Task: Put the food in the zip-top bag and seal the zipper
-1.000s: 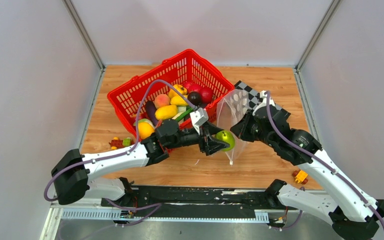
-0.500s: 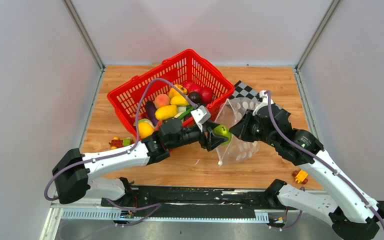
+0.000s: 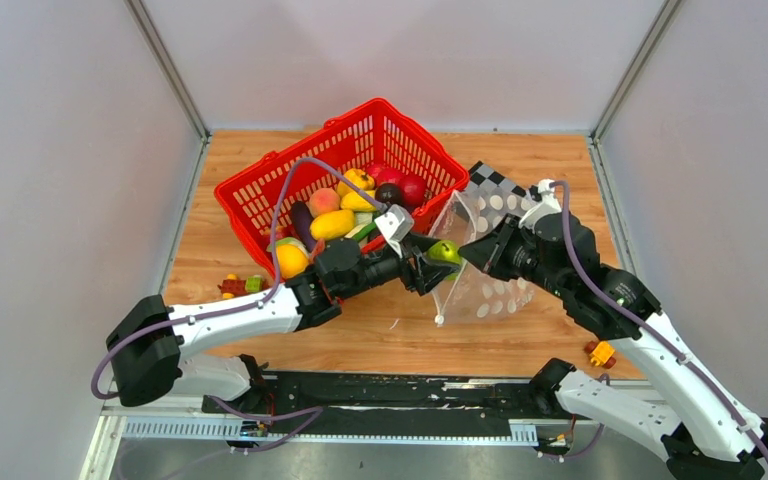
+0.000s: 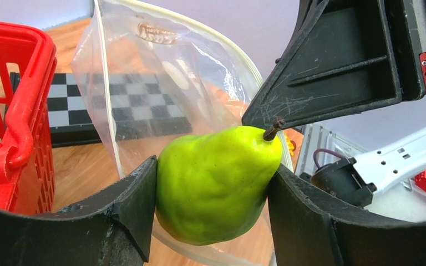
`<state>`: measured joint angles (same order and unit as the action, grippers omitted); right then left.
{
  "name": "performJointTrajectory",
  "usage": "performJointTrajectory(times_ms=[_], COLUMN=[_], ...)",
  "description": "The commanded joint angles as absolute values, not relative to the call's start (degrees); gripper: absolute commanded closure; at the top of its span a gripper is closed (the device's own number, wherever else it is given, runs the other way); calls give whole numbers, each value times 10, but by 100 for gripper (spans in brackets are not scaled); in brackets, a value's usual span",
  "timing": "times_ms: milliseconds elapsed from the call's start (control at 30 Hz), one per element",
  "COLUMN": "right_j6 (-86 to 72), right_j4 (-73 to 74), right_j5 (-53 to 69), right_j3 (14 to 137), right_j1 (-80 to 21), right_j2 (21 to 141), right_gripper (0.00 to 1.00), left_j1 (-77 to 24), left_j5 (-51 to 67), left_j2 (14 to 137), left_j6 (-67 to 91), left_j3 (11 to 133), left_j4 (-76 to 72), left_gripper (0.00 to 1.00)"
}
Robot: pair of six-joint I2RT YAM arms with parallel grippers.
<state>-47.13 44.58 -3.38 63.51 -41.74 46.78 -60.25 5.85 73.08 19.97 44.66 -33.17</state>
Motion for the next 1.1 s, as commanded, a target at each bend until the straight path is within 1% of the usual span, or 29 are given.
performJointTrajectory(times_ms=[0, 200, 300, 467, 533, 633, 700, 800, 967, 1033, 1067], right_j6=[-516, -528, -524, -522, -516, -508, -508, -511, -507, -505, -505], right_j4=[408, 409, 409, 392, 374, 349, 330, 317, 329, 336, 337], right_j5=[57, 54, 69, 59, 62, 61, 61, 57, 46, 41, 39], right_j3=[623, 610, 610, 606, 602, 590, 580, 571, 572, 570, 568], right_j1=[-426, -421, -419, -417, -416, -416, -415, -414, -414, -414, -413], right_j2=[461, 442, 446, 440, 437, 432, 425, 417, 413, 410, 408], right_gripper=[100, 100, 100, 100, 100, 100, 100, 100, 100, 100, 100], left_j1=[-603, -604, -603, -603, -603, -604, -603, -603, -603, -604, -603], left_j5=[13, -57, -67, -7, 38, 75, 79, 83, 87, 88, 88], left_j2=[728, 695, 686, 691, 695, 699, 700, 698, 699, 696, 694], left_j6=[221, 207, 200, 203, 199, 192, 192, 202, 199, 190, 187], left_j3=[440, 425, 424, 450, 460, 479, 487, 481, 496, 509, 514], left_j4=[-403, -386, -380, -332, -312, -262, -235, -241, -224, -201, -193], left_gripper=[37, 34, 34, 33, 33, 30, 26, 21, 9, 1, 0])
